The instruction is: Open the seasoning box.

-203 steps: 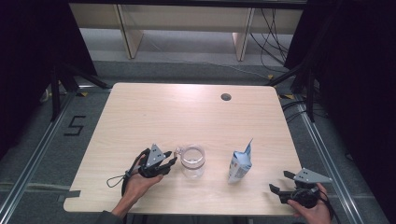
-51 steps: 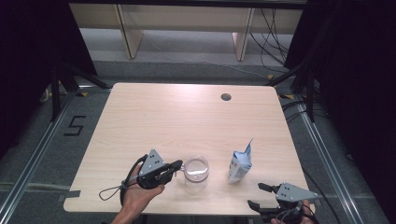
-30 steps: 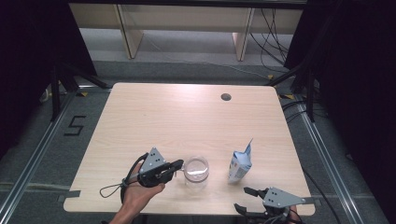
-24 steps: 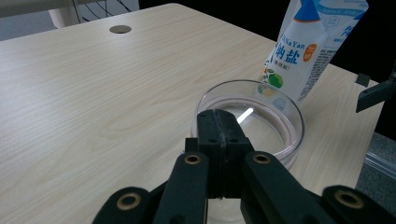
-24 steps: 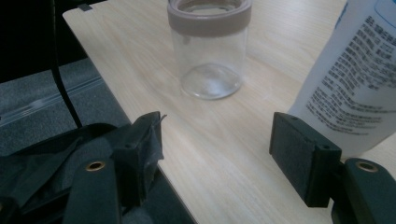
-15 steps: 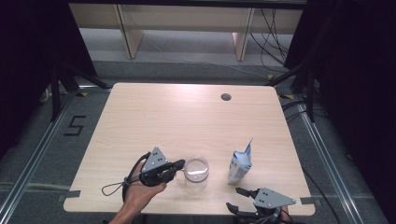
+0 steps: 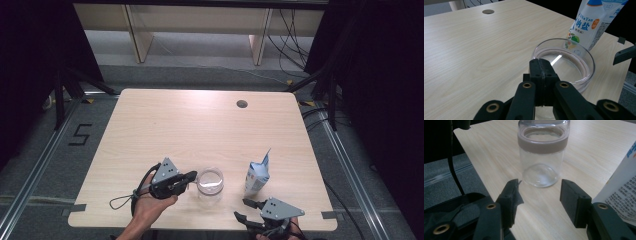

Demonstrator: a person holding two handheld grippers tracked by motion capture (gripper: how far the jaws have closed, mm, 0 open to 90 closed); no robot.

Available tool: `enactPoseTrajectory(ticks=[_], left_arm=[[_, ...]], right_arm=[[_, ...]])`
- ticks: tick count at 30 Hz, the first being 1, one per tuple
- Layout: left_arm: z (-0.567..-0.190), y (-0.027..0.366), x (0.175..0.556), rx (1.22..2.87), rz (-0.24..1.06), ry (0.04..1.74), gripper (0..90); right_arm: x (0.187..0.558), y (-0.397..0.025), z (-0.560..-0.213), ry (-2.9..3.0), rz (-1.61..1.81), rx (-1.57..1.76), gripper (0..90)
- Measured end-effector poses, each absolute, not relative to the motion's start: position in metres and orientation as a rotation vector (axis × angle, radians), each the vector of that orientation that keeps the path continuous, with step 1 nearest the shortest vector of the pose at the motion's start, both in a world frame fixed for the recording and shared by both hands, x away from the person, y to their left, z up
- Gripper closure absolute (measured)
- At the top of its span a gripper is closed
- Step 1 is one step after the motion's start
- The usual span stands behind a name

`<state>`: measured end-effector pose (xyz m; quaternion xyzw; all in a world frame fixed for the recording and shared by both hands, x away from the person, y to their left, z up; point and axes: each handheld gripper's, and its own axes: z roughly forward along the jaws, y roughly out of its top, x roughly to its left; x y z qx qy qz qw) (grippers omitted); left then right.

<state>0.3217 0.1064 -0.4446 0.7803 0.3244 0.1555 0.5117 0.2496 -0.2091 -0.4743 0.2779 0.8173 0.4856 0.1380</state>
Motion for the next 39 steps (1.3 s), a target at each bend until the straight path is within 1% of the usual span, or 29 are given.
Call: enactPoseTrajectory(ticks=[13, 25, 39], left_arm=[[-0.445, 0.11, 0.32, 1.864, 0.392, 0.795, 89.0], [-0.447, 0.11, 0.319, 1.846, 0.396, 0.79, 89.0], [-0.449, 0.111, 0.319, 1.825, 0.386, 0.797, 89.1]], right_arm=[[0.256, -0.198, -0.474, 2.327, 1.379, 0.813, 53.6], [0.264, -0.19, -0.474, 2.31, 1.371, 0.798, 66.4], [0.269, -0.185, -0.474, 2.312, 1.373, 0.788, 69.6]])
